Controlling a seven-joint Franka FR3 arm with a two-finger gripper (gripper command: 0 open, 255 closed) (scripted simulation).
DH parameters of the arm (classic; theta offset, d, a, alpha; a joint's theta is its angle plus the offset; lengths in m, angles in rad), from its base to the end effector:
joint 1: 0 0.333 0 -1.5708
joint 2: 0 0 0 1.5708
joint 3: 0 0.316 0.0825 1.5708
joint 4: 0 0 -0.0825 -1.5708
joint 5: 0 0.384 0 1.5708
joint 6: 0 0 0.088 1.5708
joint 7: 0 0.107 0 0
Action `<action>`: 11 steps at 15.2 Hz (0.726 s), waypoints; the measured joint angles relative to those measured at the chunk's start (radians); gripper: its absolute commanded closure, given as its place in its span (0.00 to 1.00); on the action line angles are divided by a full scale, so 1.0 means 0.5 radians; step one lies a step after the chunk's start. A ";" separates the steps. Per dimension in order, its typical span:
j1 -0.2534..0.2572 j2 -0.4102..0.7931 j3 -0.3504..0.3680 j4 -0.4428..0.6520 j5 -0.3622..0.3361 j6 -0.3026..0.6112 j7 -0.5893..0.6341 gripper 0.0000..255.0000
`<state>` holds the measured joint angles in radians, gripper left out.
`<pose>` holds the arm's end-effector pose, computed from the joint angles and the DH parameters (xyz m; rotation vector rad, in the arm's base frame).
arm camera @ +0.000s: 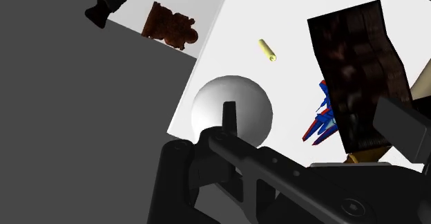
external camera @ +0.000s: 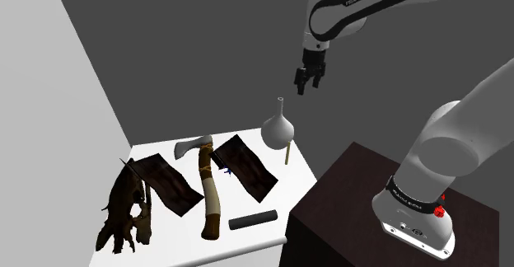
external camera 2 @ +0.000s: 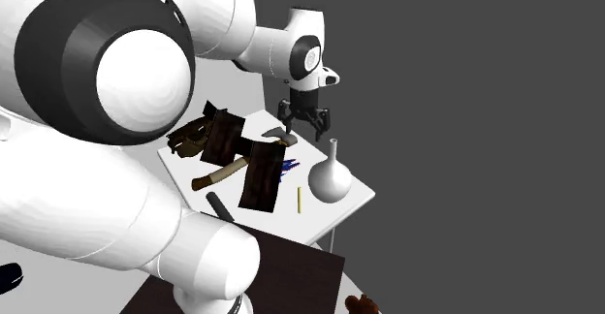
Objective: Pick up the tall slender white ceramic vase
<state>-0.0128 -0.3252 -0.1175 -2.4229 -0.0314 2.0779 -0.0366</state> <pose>0.4327 -0.0592 0.4273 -3.1275 0.1121 0.0324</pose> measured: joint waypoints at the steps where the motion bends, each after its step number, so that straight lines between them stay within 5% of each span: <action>1: -0.007 0.082 -0.024 0.030 0.002 0.067 -0.039 0.00; 11: -0.028 0.838 -0.102 0.407 0.162 0.592 -0.330 0.00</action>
<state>-0.0269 0.0935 -0.1682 -2.2193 0.0496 2.3740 -0.2016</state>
